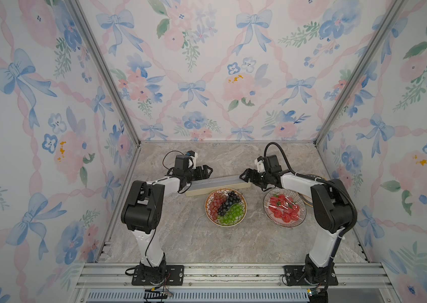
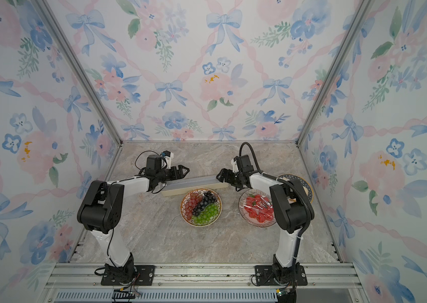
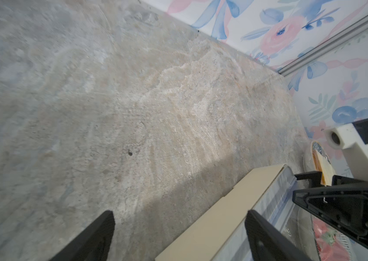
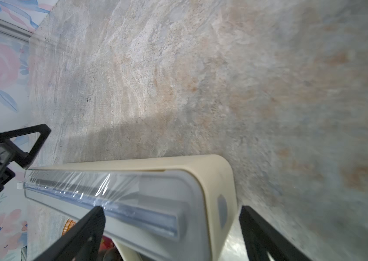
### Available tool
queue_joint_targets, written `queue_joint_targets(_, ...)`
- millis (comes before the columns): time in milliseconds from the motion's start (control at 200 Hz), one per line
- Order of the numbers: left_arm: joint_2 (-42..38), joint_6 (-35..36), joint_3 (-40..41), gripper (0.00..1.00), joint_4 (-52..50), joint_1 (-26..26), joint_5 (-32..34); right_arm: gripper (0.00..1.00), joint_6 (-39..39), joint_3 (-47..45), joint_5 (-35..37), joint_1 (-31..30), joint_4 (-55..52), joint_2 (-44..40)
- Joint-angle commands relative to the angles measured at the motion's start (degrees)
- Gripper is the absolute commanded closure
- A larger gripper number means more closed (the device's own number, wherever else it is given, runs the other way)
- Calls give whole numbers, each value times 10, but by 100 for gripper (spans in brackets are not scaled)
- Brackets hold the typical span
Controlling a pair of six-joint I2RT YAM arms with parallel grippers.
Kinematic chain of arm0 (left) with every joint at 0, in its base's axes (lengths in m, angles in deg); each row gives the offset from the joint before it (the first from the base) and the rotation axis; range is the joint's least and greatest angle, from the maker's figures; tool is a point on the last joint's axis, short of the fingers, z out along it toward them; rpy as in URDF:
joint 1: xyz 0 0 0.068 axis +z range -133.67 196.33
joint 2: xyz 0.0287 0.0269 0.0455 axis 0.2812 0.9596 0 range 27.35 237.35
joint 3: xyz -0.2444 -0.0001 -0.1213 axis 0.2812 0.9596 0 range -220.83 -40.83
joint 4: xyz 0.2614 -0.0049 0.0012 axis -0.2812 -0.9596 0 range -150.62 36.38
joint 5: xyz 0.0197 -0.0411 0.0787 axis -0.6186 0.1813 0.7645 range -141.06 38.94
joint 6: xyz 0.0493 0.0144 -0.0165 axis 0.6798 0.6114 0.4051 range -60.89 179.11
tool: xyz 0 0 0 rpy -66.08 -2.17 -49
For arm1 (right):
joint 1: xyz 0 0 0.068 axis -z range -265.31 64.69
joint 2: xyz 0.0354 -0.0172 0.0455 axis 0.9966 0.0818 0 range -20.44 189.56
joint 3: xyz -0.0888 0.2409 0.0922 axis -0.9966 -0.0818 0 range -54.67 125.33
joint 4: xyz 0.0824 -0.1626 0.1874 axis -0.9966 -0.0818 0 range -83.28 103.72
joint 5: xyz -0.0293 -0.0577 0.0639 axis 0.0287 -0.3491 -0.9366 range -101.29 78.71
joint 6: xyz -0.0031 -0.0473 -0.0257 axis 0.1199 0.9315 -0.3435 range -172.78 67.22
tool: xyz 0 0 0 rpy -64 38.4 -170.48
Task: Wrap the plate with plastic wrap
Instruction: Move the plastic wrap cutting box to the center of the board, then pull the plastic wrap from the plastic wrap cutting box.
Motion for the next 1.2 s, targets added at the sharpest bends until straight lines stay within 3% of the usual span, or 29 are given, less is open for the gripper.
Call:
queue_joint_targets(0,-63,5,25,6,0,18,40,5,34,-5,56,3,-50,-51)
queue_joint_targets(235,-201,-25,137,5,-41,66,151,5,150,113,155,-33,-256,-68)
queue_joint_targets(315,-217,-41,166,4,-50,77,153,4,176,165,192,-63,-310,-43)
queue_joint_targets(560,-128,-70,142,6,-46,78,16,6,183,311,205,-112,-373,67)
queue_joint_targets(740,-111,-71,139,5,-35,54,30,6,187,377,215,-125,-412,126)
queue_joint_targets(1195,-90,-77,130,5,-23,33,31,6,175,374,211,-124,-409,163)
